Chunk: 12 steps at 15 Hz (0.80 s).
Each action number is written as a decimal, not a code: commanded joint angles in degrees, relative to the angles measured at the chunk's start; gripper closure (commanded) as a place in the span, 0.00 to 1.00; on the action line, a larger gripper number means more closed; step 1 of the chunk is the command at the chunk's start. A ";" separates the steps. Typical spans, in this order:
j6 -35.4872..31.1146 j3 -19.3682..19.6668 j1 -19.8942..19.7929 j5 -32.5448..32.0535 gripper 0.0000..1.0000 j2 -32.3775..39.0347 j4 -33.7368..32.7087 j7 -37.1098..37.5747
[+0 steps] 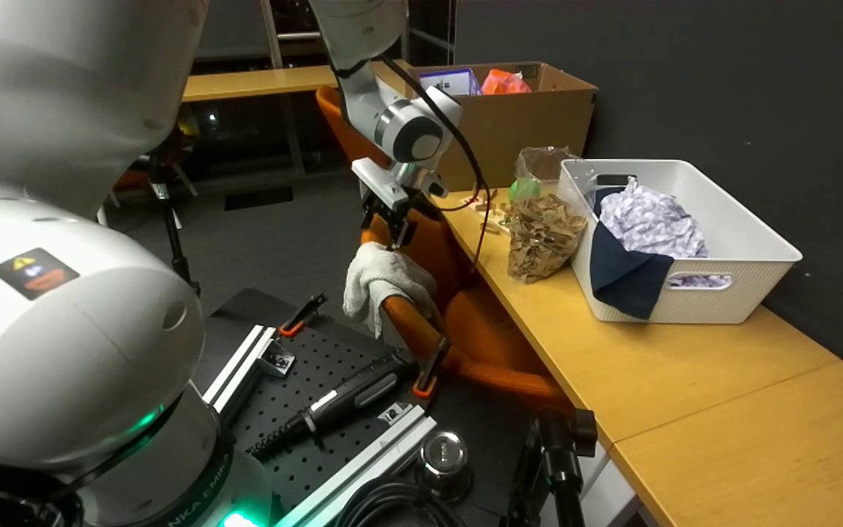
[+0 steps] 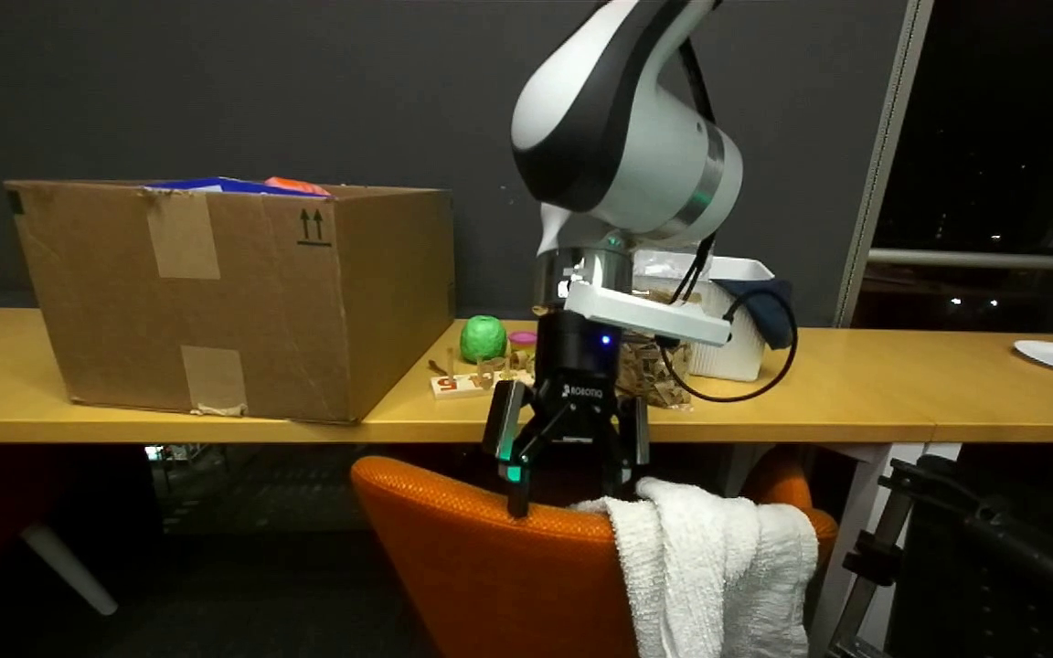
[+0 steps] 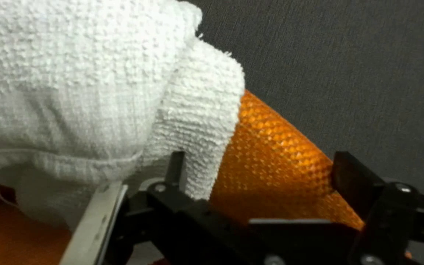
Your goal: Move the laundry from the chair into the washing basket
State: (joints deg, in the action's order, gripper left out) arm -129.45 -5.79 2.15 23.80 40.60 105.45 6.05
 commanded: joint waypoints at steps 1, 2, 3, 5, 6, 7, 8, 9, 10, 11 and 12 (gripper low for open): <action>0.52 1.19 0.42 -1.44 0.00 -2.20 2.68 3.47; 0.41 1.63 0.69 -1.88 0.00 -3.23 3.56 4.52; 0.47 2.24 1.00 -2.63 0.00 -4.08 4.41 5.59; 0.80 3.53 1.36 -4.59 0.00 -5.37 5.70 7.72; 1.40 4.30 1.49 -5.98 0.00 -6.06 6.46 8.88; 1.42 4.99 1.66 -7.31 0.00 -6.57 7.23 9.78; 1.51 5.45 1.65 -8.38 0.00 -6.89 7.77 10.48; 1.55 5.77 1.56 -9.30 0.00 -6.91 8.03 10.97; 1.50 5.78 1.46 -9.64 0.00 -6.62 8.05 11.25; 1.41 5.59 1.43 -9.73 0.00 -5.98 7.77 11.32; 1.24 5.38 1.48 -9.80 0.00 -5.47 7.60 11.41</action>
State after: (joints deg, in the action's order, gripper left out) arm -129.22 -0.96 2.48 15.22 35.55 112.53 15.85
